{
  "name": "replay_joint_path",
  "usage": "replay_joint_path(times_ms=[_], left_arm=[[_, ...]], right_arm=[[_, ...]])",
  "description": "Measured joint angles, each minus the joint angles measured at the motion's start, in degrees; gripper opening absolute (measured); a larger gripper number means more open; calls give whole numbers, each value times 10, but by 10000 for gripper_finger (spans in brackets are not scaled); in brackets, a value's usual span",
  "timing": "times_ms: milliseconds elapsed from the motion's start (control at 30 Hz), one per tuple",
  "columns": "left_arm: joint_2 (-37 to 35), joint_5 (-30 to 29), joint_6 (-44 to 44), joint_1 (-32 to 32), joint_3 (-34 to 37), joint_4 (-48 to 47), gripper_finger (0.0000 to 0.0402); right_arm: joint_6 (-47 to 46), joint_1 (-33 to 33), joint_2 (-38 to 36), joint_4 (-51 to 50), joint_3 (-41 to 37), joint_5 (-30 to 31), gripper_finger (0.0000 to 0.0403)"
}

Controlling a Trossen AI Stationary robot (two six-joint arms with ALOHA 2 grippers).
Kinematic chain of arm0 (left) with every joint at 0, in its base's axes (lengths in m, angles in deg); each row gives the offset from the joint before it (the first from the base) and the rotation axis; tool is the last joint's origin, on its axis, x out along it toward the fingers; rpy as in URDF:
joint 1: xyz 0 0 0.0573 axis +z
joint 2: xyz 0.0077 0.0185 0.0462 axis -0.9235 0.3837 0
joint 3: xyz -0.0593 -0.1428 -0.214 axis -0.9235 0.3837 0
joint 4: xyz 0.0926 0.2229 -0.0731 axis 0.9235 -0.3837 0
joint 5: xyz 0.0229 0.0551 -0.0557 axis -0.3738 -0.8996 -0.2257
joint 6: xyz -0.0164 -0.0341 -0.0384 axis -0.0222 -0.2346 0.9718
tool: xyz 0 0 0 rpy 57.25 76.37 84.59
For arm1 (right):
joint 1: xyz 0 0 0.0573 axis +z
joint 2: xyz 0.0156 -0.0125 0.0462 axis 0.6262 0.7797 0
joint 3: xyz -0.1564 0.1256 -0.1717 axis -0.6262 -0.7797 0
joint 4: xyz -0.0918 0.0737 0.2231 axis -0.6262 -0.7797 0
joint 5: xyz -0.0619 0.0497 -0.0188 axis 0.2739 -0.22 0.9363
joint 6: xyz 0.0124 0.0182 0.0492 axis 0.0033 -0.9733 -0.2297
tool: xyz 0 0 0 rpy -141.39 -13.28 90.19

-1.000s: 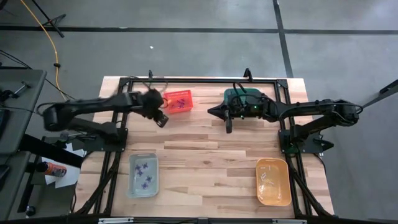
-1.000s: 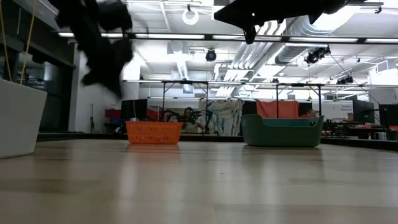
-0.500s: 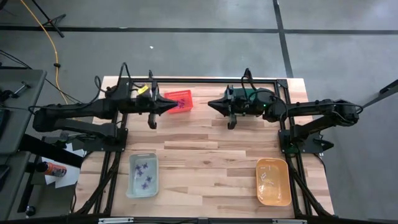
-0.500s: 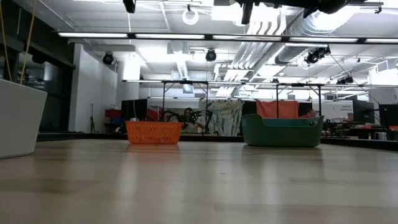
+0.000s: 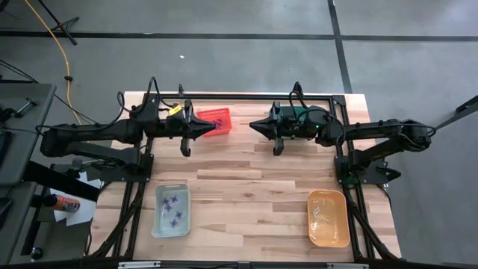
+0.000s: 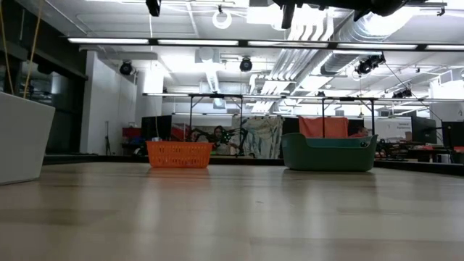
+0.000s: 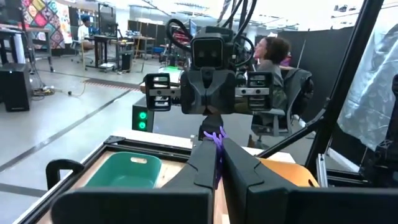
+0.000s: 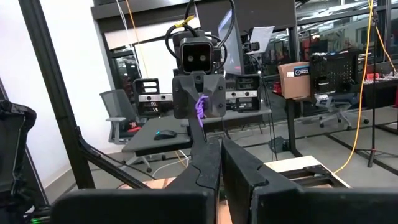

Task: Sort Halloween decoration
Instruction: Put the purple spider toy into the white bin

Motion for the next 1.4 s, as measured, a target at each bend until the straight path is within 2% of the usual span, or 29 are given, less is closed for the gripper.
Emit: replay_joint_path(times_ms=[100, 133, 200, 300, 433, 600, 733, 833, 1067, 1267, 1400], left_arm=[[0, 0, 0, -2, -2, -15, 0], [0, -2, 1, -8, -11, -55, 0], [6, -3, 8, -33, -45, -188, 0], [31, -2, 67, -97, -92, -373, 0], [59, -8, 129, -228, -133, -508, 0], [126, -58, 225, -427, -129, -632, 0], [190, -68, 240, -547, -90, -647, 0], [230, -114, 223, -580, -56, -634, 0], [276, -132, 145, -558, 16, -566, 0], [277, -125, 84, -549, 40, -508, 0], [277, -115, 76, -549, 46, -500, 0]], right_arm=[[0, 0, 0, 0, 0, 0, 12], [0, 0, 0, 0, 0, 0, 12], [0, 0, 0, 0, 0, 0, 12], [0, 0, 0, -4, 0, 0, 12], [0, 0, 0, -25, 0, 0, 12], [0, 0, 0, -55, 0, 0, 12], [0, 0, 0, -69, 0, 0, 12], [0, -1, 0, -75, 0, 8, 12], [0, -1, 0, -84, 0, 12, 12], [0, -1, 0, -94, 0, 12, 12], [-2, -1, 0, -104, 0, 13, 12]])
